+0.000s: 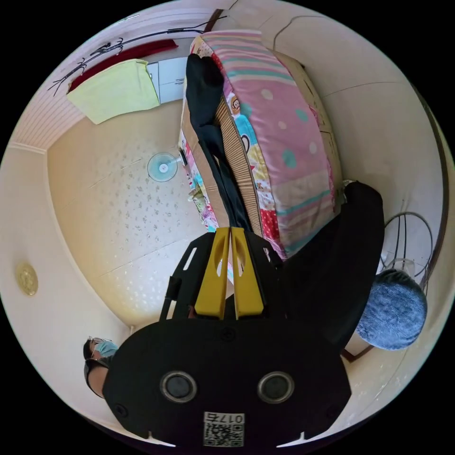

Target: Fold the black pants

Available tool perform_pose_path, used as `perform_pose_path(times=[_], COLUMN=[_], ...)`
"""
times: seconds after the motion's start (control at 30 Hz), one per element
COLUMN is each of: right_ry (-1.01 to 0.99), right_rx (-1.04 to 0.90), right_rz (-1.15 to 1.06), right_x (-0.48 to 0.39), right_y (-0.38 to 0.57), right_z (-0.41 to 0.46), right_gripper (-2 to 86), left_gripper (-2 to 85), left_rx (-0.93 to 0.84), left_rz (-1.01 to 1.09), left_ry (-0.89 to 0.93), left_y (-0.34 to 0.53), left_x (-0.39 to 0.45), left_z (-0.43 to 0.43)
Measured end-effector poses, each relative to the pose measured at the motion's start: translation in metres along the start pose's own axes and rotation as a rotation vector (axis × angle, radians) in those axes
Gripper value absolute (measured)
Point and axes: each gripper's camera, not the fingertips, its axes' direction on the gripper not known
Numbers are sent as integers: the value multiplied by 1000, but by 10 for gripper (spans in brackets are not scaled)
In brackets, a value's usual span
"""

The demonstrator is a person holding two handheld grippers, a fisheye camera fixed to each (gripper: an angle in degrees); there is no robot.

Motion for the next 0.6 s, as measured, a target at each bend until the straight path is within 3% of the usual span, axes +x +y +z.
perform_pose_path(times=[0.13, 0.27, 0.6], right_ry=[43, 56, 161], right_rx=[-82, -203, -369], right_rz=[69, 126, 126], right_x=[-34, -74, -174], right_y=[-23, -55, -133], right_z=[17, 49, 101], right_gripper=[9, 19, 39], left_gripper=[77, 104, 100], left_rx=[254, 204, 174], left_rz=[-280, -412, -382], left_ry=[84, 159, 166], left_y=[58, 96, 142], left_x=[-65, -100, -86], left_z=[-40, -38, -28])
